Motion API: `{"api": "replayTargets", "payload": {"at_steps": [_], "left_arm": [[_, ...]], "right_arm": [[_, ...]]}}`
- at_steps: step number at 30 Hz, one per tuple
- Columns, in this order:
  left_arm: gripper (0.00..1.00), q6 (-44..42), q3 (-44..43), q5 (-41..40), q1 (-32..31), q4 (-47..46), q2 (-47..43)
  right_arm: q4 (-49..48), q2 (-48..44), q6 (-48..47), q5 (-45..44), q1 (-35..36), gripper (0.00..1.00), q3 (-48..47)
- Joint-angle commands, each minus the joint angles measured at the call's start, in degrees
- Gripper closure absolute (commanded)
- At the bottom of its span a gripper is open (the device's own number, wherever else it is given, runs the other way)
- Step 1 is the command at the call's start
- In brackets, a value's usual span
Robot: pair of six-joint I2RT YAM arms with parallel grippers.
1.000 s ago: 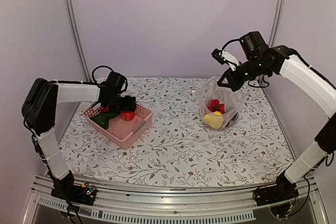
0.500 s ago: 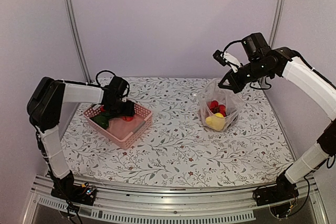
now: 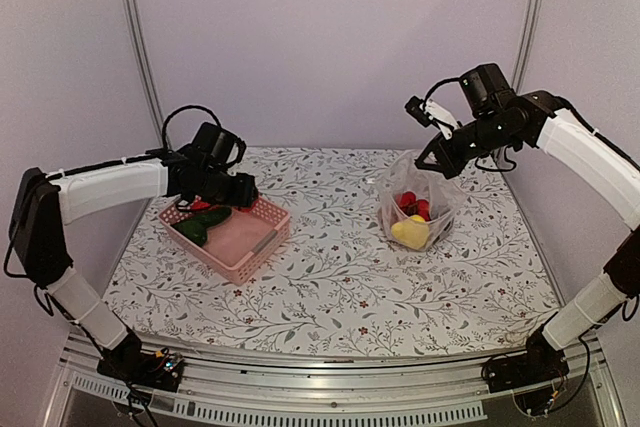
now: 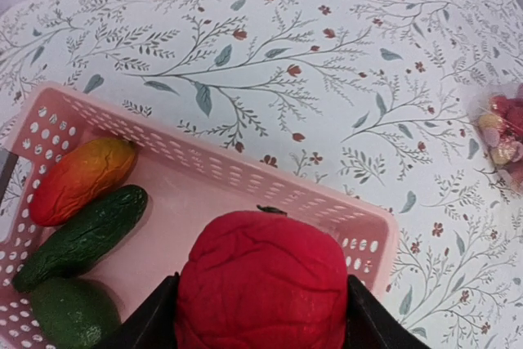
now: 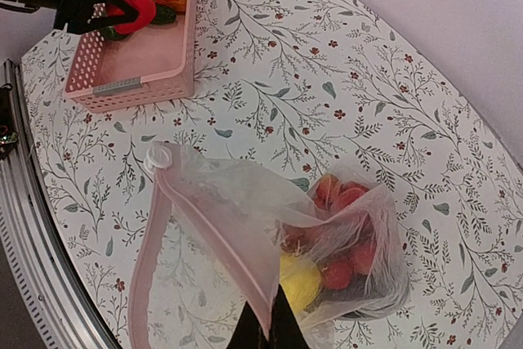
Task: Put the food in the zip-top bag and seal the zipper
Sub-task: Pick up the fake fruit from the bin, then adjust the zipper food storage bag at the center of the board.
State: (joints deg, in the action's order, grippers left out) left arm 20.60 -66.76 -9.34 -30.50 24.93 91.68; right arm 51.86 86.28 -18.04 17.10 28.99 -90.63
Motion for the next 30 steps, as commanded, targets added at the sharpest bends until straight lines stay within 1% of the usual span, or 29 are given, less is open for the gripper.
{"api": "replayTargets", "payload": {"at_steps": [1, 4, 8, 12, 15, 19, 21, 26, 30], "left_arm": [[0.48, -1.35, -3.33, -0.52, -9.24, -1.06, -6.63], [0.51, -3.05, -5.26, 1.25, -16.94, -6.49, -9.47], [0.55, -4.74, -7.03, 3.63, -23.85, -13.49, -10.71], [0.55, -11.06, -7.43, 6.56, -31.44, -20.1, -10.38], [0.56, -14.44, -8.52, 7.32, -35.71, -22.65, -8.75], [0.56, -16.18, -10.59, 6.73, -38.58, -23.42, -5.5], [0.57, -16.1, -11.77, 5.18, -39.22, -23.26, -3.96], [0.58, -16.16, -13.89, 2.13, -39.81, -22.41, -1.32], [0.58, -16.25, -14.29, -0.55, -39.81, -22.72, 0.3]], "right_arm": [[-0.4, -0.91, -0.47, 0.75, 0.36, 1.0, 0.59], [-0.16, -0.47, -0.37, 1.28, 0.46, 1.0, -0.07], [0.24, 0.1, -0.28, 1.73, 0.55, 1.0, -1.06], [0.5, -0.22, -0.29, 1.82, 0.56, 1.0, -1.09], [0.86, -0.62, -0.46, 2.08, 0.55, 1.0, -1.1], [1.93, -0.72, -0.7, 3.84, 0.54, 1.0, -2.73], [2.76, -0.74, -0.76, 5.65, 0.54, 1.0, -4.21], [4.61, -1.01, -0.98, 11.64, 0.71, 1.0, -6.93], [4.5, -0.74, -0.77, 12.52, 0.89, 1.0, -6.36]]}}
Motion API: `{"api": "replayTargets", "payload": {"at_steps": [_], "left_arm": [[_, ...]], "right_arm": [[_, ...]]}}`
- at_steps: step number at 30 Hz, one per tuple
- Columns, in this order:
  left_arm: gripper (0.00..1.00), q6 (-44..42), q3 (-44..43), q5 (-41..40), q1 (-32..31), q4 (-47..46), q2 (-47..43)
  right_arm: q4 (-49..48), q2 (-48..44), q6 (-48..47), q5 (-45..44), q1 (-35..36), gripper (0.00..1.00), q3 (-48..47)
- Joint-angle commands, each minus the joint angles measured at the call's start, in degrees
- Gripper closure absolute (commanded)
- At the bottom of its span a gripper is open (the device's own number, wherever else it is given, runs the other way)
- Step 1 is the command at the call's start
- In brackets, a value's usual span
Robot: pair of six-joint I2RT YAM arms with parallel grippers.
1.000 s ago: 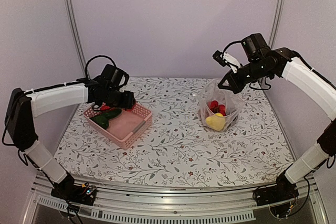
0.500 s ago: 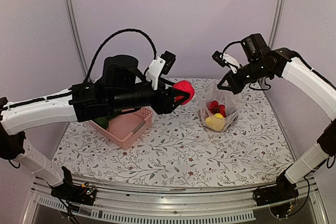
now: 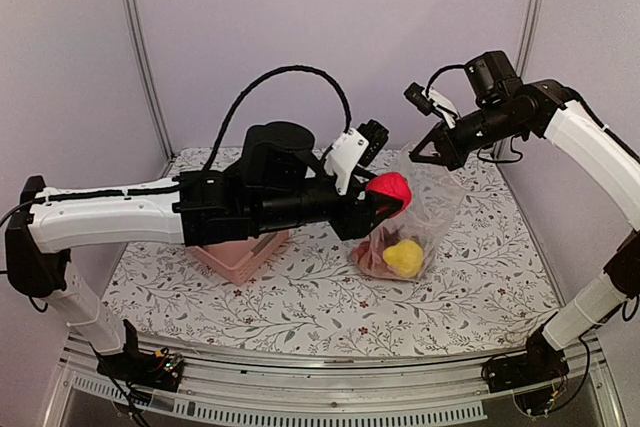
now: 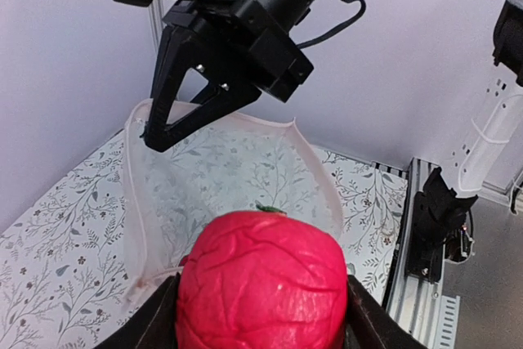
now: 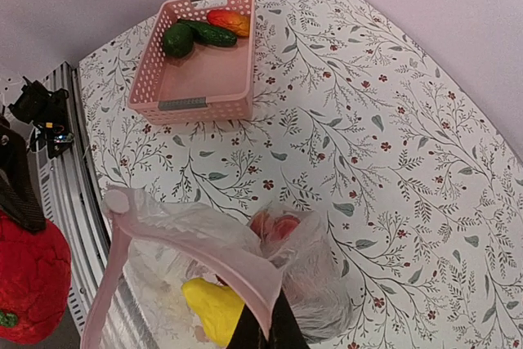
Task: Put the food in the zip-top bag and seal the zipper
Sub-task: Adjust the zipper food storage bag at the center of the board.
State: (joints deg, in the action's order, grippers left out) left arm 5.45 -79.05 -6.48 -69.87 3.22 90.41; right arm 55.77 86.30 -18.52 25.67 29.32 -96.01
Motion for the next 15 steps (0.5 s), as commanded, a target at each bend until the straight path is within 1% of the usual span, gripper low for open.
{"api": "replayTargets", "payload": {"at_steps": [1, 7, 8, 10, 11, 15], "left_arm": [[0.58, -1.09, -2.26, -3.71, -0.48, -0.94, 2.16], [0.59, 0.17, -3.56, -4.44, -0.47, -1.09, 4.77], [0.59, -0.02, -3.65, -4.84, -0.45, -1.11, 5.19], [0.59, -0.42, -3.66, -6.18, -0.4, -0.89, 5.98], [0.59, -0.56, -3.65, -6.73, -0.38, -0.73, 6.31], [0.6, -0.69, -3.36, -7.74, -0.06, -0.58, 7.36]], "right_arm": [[0.42, -0.63, -0.22, 4.03, 0.56, 1.0, -0.56], [0.08, 0.29, -0.48, 3.88, 1.03, 0.99, 1.22], [0.25, 0.42, -0.79, 3.21, 1.13, 0.95, 1.32], [0.76, 0.28, -1.39, 1.45, 1.18, 0.8, 1.55], [1.22, 0.0, -1.7, 0.42, 1.18, 0.74, 1.67], [4.45, -1.12, -3.56, -2.89, 1.18, 0.62, 3.42]]}}
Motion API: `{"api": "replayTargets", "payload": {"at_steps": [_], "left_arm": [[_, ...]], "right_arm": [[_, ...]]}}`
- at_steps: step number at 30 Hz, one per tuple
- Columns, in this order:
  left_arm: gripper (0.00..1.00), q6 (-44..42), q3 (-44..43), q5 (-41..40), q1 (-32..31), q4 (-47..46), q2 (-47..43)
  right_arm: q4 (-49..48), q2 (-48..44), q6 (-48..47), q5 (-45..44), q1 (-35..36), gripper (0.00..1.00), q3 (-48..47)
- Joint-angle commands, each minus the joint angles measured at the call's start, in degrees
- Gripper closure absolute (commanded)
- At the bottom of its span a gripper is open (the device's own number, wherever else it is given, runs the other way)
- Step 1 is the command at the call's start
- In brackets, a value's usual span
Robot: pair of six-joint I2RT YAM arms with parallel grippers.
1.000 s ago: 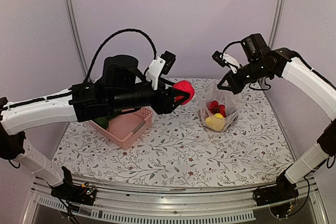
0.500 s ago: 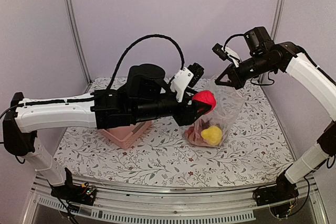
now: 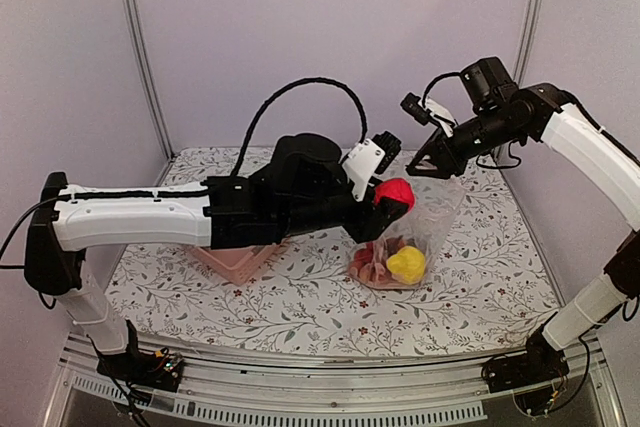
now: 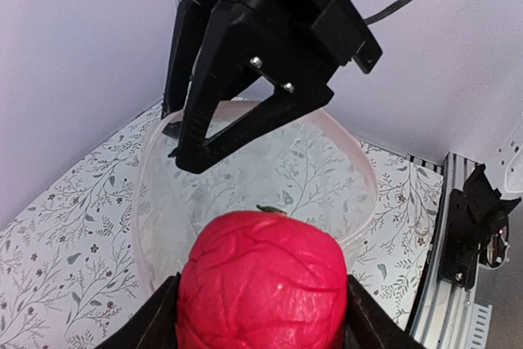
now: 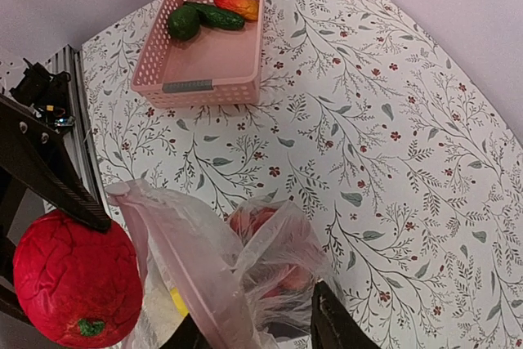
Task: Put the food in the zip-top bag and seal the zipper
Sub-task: Adjust the zipper food storage bag at the center of the board.
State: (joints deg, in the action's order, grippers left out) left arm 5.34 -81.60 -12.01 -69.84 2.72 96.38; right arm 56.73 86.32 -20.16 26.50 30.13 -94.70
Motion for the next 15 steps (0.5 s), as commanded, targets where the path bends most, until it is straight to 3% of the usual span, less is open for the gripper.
{"api": "replayTargets", "payload": {"at_steps": [1, 15], "left_arm": [[0.6, -0.52, -0.71, -2.27, 0.01, -0.07, 1.53], [0.6, -0.01, -0.56, -2.74, 0.23, 0.48, 1.63]], "right_arm": [[3.92, -1.42, -2.37, -4.68, 0.37, 0.61, 2.93], [6.82, -7.07, -4.8, -10.99, 0.15, 0.45, 7.41]]}}
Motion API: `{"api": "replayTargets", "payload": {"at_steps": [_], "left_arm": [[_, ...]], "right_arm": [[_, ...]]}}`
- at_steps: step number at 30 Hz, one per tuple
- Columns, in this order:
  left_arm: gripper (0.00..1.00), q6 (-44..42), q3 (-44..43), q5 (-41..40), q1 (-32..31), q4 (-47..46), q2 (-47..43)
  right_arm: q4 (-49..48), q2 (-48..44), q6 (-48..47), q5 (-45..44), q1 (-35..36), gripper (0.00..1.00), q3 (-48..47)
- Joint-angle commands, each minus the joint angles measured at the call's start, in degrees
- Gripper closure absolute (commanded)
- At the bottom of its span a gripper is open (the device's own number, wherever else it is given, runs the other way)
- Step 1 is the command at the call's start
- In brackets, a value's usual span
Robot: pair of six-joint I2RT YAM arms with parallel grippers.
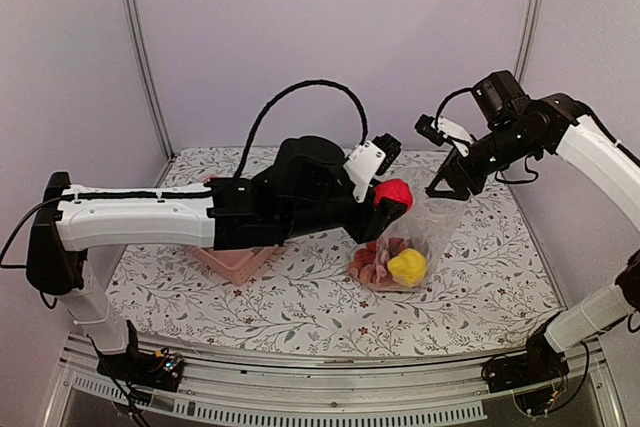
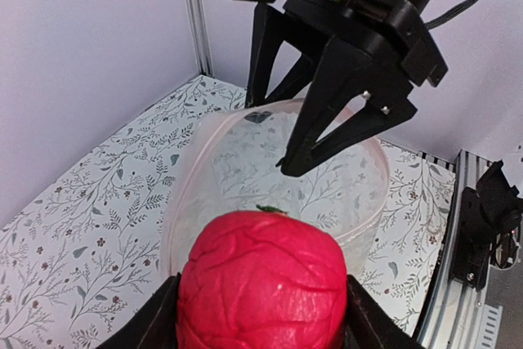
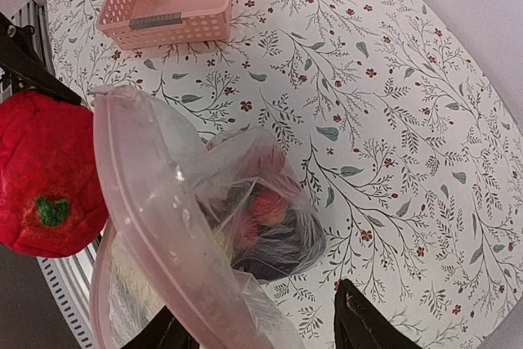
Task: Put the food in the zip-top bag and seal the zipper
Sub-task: Adjust the zipper food storage bag at the center of the board.
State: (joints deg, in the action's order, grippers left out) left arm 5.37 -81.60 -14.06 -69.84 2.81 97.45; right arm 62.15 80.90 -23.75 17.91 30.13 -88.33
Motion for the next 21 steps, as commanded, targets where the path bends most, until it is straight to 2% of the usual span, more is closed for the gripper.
{"api": "replayTargets", "payload": {"at_steps": [1, 3, 5, 6, 11, 15, 21], "left_arm": [[0.61, 0.17, -0.78, -0.52, 0.17, 0.58, 0.51], [0.61, 0.69, -0.99, -0.1, 0.21, 0.7, -0.17], [0.61, 1.07, -1.06, 0.83, 0.03, -0.07, -1.18], [0.61, 1.24, -1.14, 1.71, -0.02, -0.69, -1.66], [0.61, 2.01, -2.91, 9.42, -0.29, -6.67, -1.49], [0.62, 3.47, -8.57, 12.58, -0.3, -8.17, 3.04], [0.62, 1.88, -14.66, 9.8, -0.17, -6.96, 11.17]], "right_arm": [[1.36, -1.79, -1.36, -2.53, 0.07, 0.47, 1.37], [1.07, -2.05, -1.51, -2.94, 0.02, 0.66, 2.22], [0.69, -1.83, -1.48, -4.31, 0.02, 0.93, 2.48], [0.55, -1.68, -1.6, -4.94, -0.01, 1.0, 2.31], [0.81, -1.12, -1.61, -3.21, -0.01, 1.0, -1.3], [1.06, -0.3, -0.91, -1.01, 0.01, 1.0, -3.56], [0.92, 0.57, 0.65, 0.03, 0.02, 1.0, -5.15]]}}
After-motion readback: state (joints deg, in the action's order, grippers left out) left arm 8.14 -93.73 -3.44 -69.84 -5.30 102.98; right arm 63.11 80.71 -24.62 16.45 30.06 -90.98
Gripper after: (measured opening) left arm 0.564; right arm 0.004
